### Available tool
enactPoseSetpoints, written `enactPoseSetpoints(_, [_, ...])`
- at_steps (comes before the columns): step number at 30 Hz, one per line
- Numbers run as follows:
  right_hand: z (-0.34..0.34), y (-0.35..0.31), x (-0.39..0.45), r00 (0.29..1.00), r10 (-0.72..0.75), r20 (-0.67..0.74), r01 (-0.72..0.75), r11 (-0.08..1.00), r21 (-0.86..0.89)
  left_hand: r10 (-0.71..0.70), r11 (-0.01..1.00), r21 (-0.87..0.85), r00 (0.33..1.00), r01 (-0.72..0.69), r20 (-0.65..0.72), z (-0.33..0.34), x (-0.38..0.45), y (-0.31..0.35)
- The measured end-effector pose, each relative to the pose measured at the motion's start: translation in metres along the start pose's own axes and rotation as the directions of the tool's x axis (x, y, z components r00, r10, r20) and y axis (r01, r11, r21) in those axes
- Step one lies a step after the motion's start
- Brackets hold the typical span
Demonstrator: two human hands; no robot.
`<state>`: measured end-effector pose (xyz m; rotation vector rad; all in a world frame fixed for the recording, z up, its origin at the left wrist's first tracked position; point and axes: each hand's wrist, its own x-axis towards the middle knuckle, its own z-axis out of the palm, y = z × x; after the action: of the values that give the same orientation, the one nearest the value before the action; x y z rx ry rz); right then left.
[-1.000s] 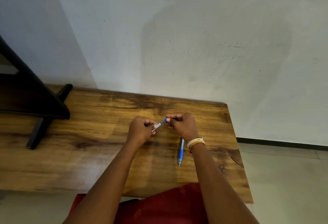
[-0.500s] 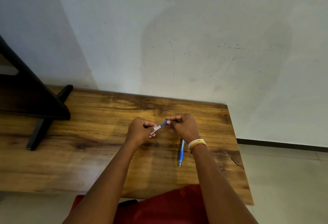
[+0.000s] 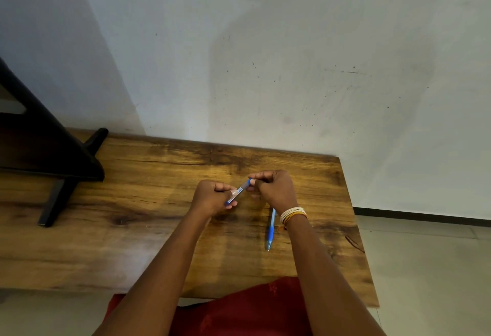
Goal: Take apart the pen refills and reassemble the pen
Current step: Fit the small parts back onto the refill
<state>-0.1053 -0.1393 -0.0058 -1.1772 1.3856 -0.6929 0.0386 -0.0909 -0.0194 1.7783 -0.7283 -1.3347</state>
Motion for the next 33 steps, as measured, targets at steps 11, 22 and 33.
enactPoseSetpoints(11, [0.002, 0.000, -0.002, 1.000, -0.001, 0.015, 0.001, 1.000, -0.020, 0.054, 0.995, 0.090, 0.999, -0.053, -0.009, -0.002, -0.002, -0.001])
enactPoseSetpoints(22, [0.005, 0.007, -0.001, 0.999, -0.019, 0.032, 0.021, 0.999, -0.042, 0.062, 0.997, 0.057, 0.998, -0.060, -0.033, -0.002, -0.004, -0.001])
enactPoseSetpoints(33, [0.006, 0.017, 0.004, 0.988, -0.005, -0.153, -0.018, 0.989, -0.146, 0.227, 0.910, 0.379, 0.967, -0.168, -0.117, 0.007, -0.012, -0.004])
